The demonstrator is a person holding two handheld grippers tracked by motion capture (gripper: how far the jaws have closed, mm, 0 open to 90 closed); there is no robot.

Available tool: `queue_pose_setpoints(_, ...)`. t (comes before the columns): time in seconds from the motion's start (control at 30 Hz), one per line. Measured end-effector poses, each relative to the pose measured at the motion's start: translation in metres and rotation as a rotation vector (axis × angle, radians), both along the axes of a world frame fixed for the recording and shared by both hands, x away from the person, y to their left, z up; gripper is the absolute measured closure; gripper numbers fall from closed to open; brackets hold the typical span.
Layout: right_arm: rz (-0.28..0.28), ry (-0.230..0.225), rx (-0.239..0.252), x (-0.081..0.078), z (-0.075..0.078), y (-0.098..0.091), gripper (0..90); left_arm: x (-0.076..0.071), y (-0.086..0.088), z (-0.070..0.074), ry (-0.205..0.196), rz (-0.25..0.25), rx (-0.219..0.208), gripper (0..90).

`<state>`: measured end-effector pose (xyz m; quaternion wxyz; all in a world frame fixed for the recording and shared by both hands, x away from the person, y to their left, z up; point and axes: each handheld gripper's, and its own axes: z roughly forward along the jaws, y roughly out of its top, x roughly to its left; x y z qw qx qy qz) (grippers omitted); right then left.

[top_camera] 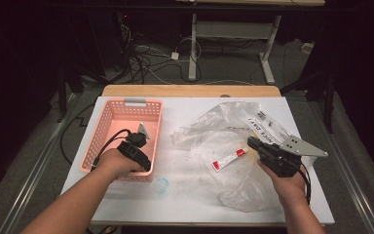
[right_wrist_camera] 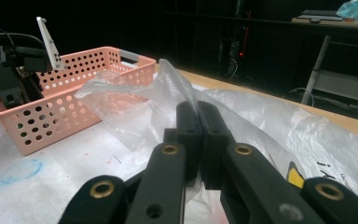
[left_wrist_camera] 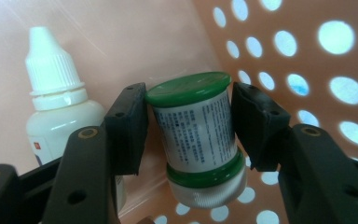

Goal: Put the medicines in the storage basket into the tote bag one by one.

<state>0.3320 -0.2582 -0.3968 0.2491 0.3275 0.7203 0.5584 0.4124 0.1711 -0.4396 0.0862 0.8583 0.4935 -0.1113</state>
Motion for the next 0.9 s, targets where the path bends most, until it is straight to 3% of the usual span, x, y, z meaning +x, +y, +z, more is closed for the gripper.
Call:
queue_pose_setpoints(0.5, 0.0, 0.004, -0.005, -0.001, 0.0, 0.001, 89.2, -0.007, 0.002, 0.003, -0.071, -0.003, -0.026, 50.3)
queue_pose_setpoints(0.7, 0.004, 0.001, -0.007, 0.0, -0.001, 0.001, 89.2, -0.014, 0.004, 0.009, -0.156, 0.004, -0.057, 50.4)
queue_pose_setpoints(0.83, 0.0, -0.001, -0.002, 0.0, 0.0, 0.0, 89.2, -0.021, 0.009, 0.013, -0.228, 0.04, -0.105, 50.4)
queue_pose_setpoints(0.9, 0.0, -0.001, -0.002, 0.0, 0.0, 0.0, 89.2, -0.025, 0.01, 0.015, -0.26, 0.03, -0.112, 50.4)
